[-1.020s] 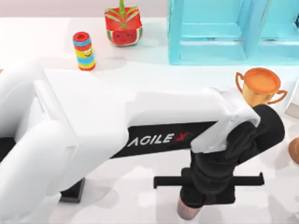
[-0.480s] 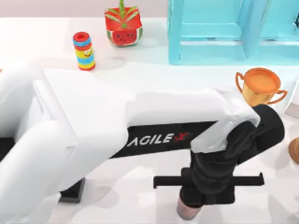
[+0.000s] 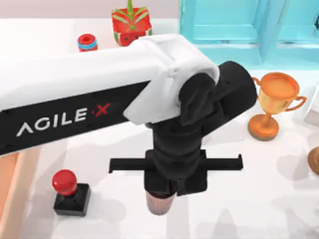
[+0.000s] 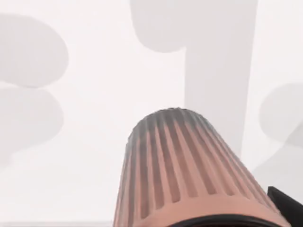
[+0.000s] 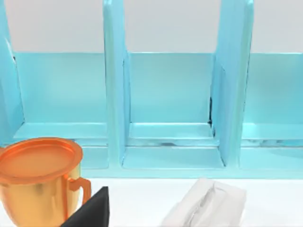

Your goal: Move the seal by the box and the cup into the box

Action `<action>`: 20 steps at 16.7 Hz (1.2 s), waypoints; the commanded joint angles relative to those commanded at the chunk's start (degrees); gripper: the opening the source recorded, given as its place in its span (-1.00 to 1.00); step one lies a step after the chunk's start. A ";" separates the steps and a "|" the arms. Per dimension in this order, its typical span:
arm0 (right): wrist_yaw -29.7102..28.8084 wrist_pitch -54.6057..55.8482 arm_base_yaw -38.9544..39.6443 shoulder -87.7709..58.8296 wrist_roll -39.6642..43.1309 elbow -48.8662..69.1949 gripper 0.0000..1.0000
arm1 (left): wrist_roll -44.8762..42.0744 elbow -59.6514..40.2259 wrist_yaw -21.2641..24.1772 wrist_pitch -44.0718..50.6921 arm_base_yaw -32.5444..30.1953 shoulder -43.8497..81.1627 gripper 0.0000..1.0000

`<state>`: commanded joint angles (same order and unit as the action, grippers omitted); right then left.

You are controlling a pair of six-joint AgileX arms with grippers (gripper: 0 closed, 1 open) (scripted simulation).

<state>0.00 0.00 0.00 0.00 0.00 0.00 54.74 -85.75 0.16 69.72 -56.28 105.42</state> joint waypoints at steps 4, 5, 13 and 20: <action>0.00 0.00 0.00 0.00 0.00 0.00 1.00 | -1.90 1.81 -0.05 3.74 2.13 -4.97 -1.00; 0.00 0.00 0.00 0.00 0.00 0.00 1.00 | -1.90 1.81 -0.05 3.74 2.13 -4.97 -1.00; 0.00 0.00 0.00 0.00 0.00 0.00 1.00 | -10.86 3.50 0.54 3.84 10.77 -6.95 -1.00; 0.00 0.00 0.00 0.00 0.00 0.00 1.00 | -43.40 11.81 1.63 4.44 43.56 -14.31 -1.00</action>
<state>0.00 0.00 0.00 0.00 0.00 0.00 11.34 -73.94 1.79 74.15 -12.72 91.11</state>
